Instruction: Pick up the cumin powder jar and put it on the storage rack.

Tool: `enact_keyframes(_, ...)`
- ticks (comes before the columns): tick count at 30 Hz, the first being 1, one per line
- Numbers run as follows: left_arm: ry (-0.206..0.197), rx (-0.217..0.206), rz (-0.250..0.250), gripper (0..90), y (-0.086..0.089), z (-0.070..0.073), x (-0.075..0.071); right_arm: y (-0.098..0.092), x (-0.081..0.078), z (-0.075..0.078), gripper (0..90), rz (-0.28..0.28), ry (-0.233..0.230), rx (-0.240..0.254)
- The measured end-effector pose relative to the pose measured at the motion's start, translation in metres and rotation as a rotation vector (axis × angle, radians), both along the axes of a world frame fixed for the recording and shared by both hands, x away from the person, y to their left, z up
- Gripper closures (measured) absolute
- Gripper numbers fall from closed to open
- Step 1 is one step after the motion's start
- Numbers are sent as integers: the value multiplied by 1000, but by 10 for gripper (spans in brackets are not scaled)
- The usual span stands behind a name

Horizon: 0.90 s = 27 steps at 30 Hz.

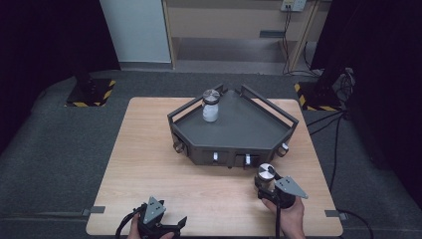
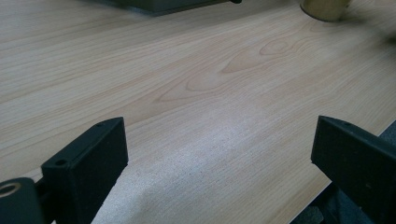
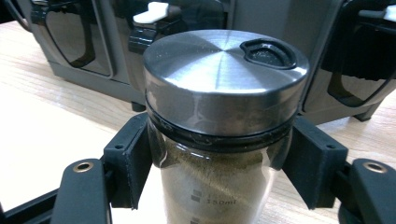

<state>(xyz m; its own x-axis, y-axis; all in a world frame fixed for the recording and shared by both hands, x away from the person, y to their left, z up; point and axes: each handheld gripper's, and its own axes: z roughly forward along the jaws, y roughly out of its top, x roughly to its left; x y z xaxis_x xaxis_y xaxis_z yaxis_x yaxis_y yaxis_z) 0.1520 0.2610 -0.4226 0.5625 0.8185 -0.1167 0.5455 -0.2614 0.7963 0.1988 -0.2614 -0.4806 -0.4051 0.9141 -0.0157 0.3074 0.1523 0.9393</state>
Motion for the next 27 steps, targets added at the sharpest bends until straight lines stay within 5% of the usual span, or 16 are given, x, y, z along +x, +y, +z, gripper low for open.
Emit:
enact_keyframes(10, -2, -4, -7, 29, 1, 1, -1, -3, -14, 22, 308, 23, -66, 20)
enact_keyframes(21, -1, 3, 2, 29, 0, 1, -2, -5, -32, 84, 308, 40, -288, 31)
enact_keyframes(27, -6, 6, -3, 29, -1, 1, -3, -1, -29, 102, 308, 52, -334, 31)
